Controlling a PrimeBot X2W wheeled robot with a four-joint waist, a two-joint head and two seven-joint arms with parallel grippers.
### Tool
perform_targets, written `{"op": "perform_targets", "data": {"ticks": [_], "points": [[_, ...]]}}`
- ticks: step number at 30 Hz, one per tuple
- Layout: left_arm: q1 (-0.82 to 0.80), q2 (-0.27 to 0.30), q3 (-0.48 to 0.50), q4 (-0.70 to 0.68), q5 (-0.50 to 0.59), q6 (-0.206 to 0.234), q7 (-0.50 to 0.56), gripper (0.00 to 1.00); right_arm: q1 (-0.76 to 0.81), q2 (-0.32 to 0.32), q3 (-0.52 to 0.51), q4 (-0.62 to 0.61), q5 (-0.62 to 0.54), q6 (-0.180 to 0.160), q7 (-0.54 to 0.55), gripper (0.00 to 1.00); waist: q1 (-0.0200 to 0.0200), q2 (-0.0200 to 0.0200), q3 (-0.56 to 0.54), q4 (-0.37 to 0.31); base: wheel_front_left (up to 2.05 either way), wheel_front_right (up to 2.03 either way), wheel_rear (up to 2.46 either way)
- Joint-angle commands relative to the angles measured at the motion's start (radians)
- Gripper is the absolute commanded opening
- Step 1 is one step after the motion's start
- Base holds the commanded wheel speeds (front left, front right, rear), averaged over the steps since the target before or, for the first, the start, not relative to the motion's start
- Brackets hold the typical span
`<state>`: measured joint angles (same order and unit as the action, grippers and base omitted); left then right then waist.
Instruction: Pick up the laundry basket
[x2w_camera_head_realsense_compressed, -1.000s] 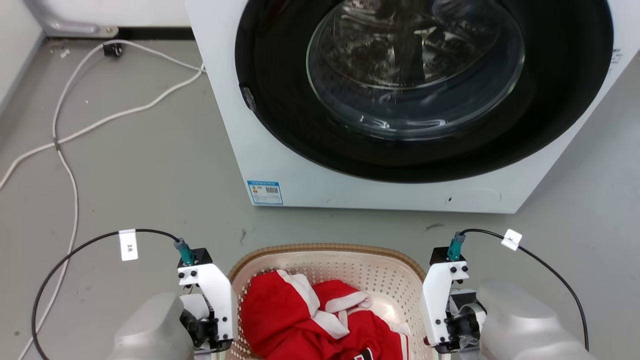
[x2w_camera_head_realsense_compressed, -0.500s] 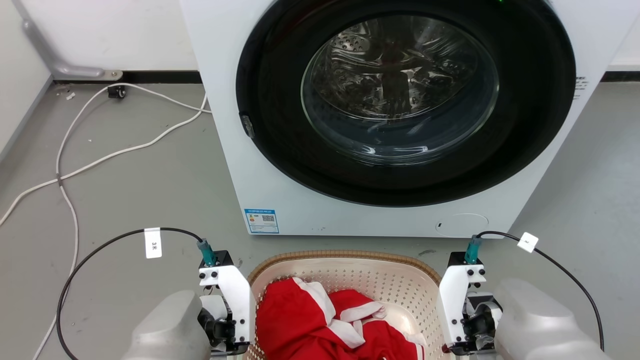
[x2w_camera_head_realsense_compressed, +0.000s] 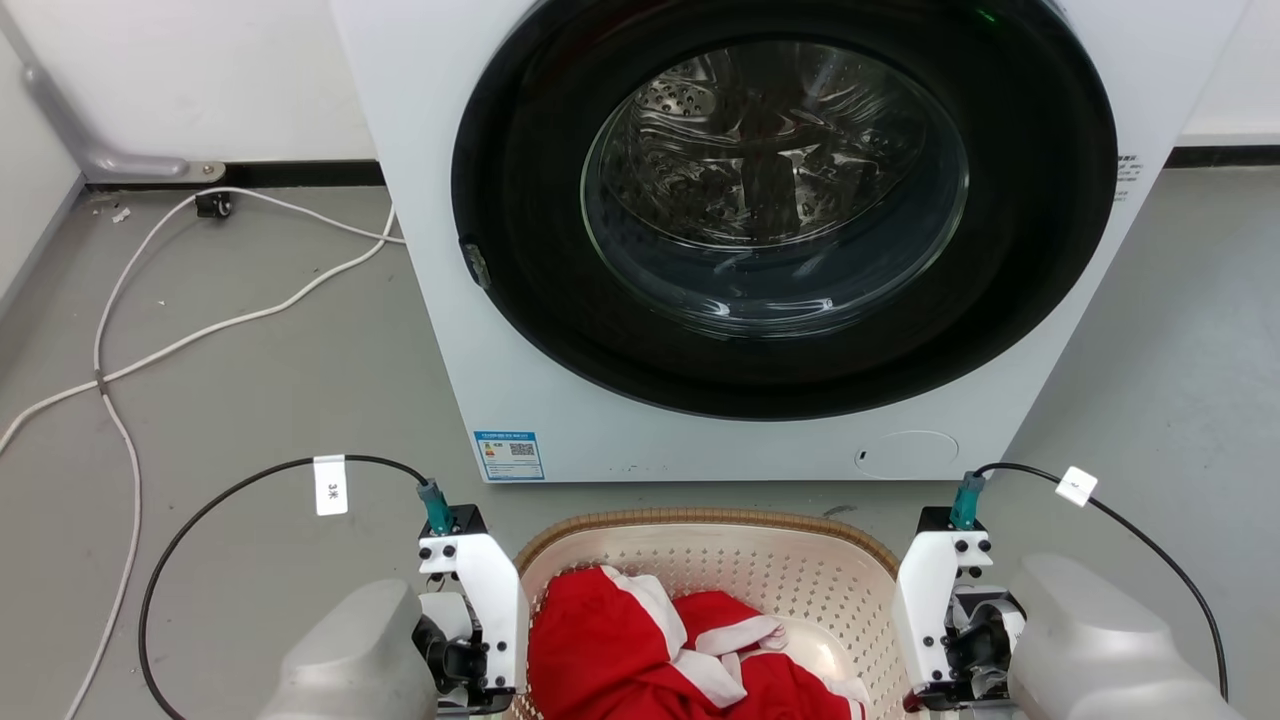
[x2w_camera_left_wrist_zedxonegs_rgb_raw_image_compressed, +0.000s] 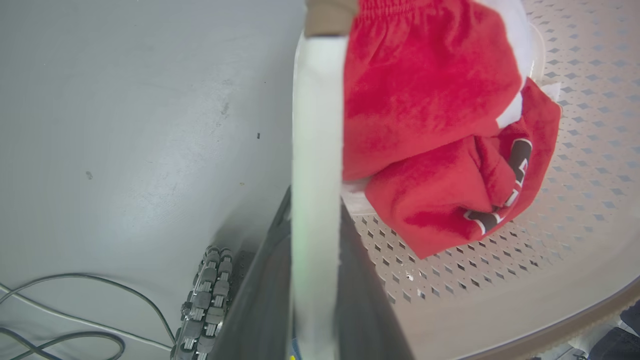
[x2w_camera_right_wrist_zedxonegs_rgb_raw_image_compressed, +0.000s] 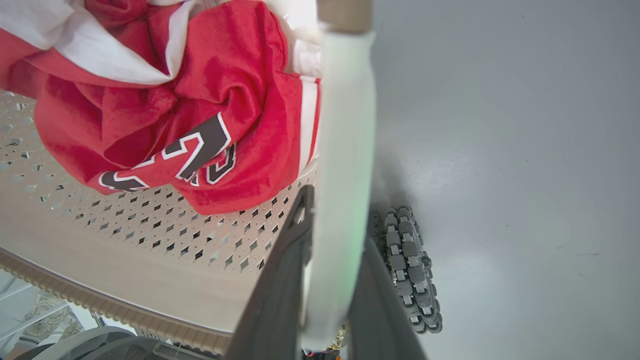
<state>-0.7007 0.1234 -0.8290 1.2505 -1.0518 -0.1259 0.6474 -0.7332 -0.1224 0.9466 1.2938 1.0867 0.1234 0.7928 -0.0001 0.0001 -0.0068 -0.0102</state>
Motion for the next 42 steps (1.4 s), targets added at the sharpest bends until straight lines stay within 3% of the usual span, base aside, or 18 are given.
{"op": "perform_targets", "data": {"ticks": [1,42], "points": [[-0.015,-0.021,-0.002,-0.015,-0.012,-0.009,0.005,0.0,0.01,0.019,-0.007,-0.01,0.003,0.013,0.002,0.0,0.0001,-0.0001,-0.003,-0.002,0.0,0.0,0.0],[0.002,-0.029,-0.042,0.004,-0.063,-0.009,0.019,0.0,0.031,0.032,-0.061,-0.009,-0.052,0.013,0.02,0.0,0.0001,-0.0001,-0.013,0.0,0.0,0.0,0.0]]}}
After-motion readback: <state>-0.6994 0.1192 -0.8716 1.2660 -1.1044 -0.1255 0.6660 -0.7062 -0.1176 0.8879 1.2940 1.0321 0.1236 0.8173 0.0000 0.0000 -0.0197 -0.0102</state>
